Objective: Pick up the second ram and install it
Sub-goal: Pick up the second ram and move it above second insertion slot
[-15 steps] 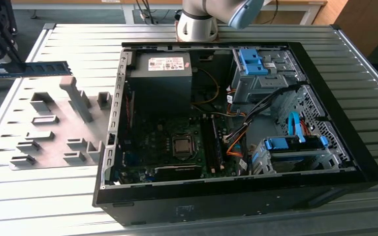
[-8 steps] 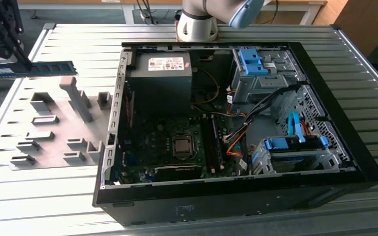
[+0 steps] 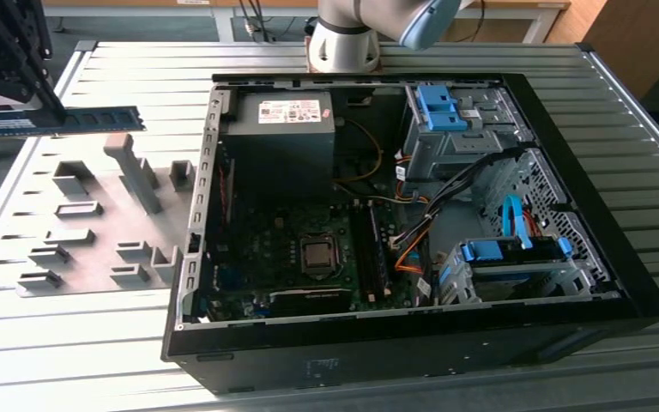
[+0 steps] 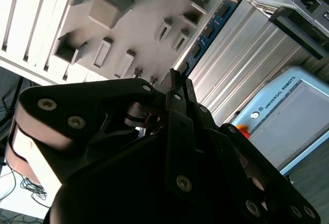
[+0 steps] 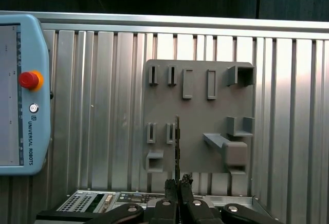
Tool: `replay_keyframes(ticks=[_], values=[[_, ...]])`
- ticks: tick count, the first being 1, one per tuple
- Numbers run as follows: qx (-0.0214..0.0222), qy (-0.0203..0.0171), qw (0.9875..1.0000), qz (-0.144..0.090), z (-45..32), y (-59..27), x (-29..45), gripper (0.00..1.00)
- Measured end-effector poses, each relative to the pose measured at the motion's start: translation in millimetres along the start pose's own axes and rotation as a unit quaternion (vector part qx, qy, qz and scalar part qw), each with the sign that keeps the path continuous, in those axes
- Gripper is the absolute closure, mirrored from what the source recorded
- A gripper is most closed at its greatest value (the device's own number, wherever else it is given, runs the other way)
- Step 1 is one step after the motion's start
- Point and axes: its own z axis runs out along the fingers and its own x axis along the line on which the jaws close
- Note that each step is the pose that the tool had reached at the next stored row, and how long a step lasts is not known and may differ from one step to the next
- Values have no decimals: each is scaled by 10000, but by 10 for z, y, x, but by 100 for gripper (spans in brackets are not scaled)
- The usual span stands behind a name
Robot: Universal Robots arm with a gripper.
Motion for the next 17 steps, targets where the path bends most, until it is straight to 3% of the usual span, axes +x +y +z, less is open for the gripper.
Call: replay_keyframes(ticks=[17], values=[[0, 0, 10000, 0, -1, -191, 4, 86]])
